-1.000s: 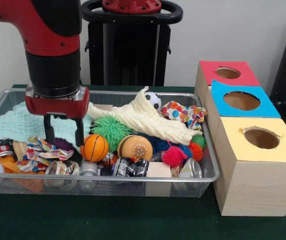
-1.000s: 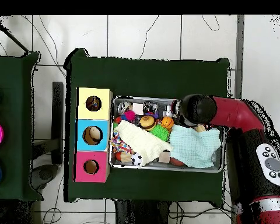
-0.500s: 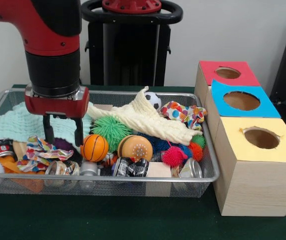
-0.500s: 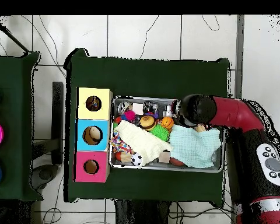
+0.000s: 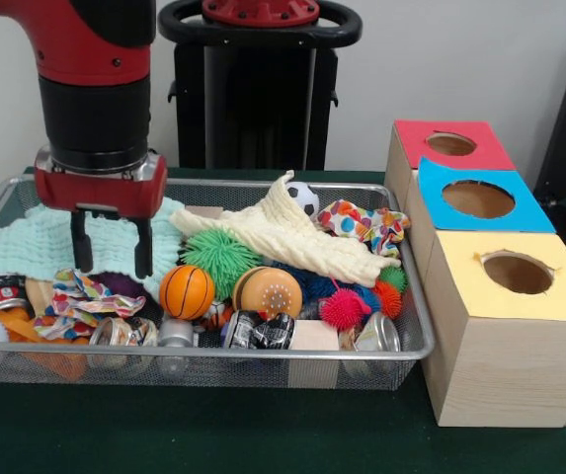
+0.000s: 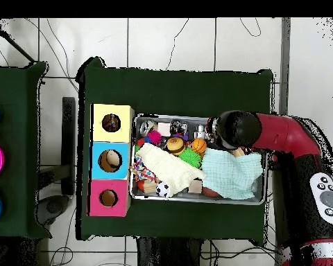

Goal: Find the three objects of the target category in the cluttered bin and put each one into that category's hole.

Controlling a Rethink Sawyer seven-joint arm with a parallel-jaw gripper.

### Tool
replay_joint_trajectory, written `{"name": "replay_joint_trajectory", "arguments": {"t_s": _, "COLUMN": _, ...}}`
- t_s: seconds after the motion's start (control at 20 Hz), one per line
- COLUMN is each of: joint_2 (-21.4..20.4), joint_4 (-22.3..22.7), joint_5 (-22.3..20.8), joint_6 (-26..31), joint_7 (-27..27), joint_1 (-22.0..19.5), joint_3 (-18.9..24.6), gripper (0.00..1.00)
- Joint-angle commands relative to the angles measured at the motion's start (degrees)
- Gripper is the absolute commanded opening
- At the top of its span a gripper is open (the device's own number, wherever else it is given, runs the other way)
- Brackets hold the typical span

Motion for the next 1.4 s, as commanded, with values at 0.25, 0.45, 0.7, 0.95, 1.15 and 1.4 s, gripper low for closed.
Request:
{"name": "replay_joint_trajectory", "arguments": {"t_s": 0.25, "joint_2": -0.5, "joint_4": 0.0, "joint_5": -3.2, "joint_6": 1.6, "joint_7": -3.0, "joint_1": 0.6, "joint_3": -1.4, "gripper": 1.0}}
{"name": "replay_joint_trajectory", "arguments": {"t_s": 0.45, "joint_2": 1.0, "joint_4": -0.7, "joint_5": -3.9, "joint_6": 0.7, "joint_7": -2.7, "joint_1": 0.7, "joint_3": -1.7, "gripper": 1.0}}
{"name": "replay_joint_trajectory", "arguments": {"t_s": 0.7, "joint_2": 2.7, "joint_4": -2.0, "joint_5": -4.7, "joint_6": -0.5, "joint_7": -0.9, "joint_1": 1.5, "joint_3": -3.0, "gripper": 1.0}}
{"name": "replay_joint_trajectory", "arguments": {"t_s": 0.95, "joint_2": 5.7, "joint_4": -5.2, "joint_5": -4.3, "joint_6": 0.4, "joint_7": -1.5, "joint_1": 1.7, "joint_3": -3.3, "gripper": 1.0}}
{"name": "replay_joint_trajectory", "arguments": {"t_s": 1.15, "joint_2": 7.5, "joint_4": -6.5, "joint_5": -3.8, "joint_6": 0.8, "joint_7": -2.5, "joint_1": 1.6, "joint_3": -3.4, "gripper": 1.0}}
{"name": "replay_joint_trajectory", "arguments": {"t_s": 1.4, "joint_2": 9.3, "joint_4": -6.9, "joint_5": -3.9, "joint_6": -0.8, "joint_7": -2.5, "joint_1": 1.2, "joint_3": -3.6, "gripper": 1.0}}
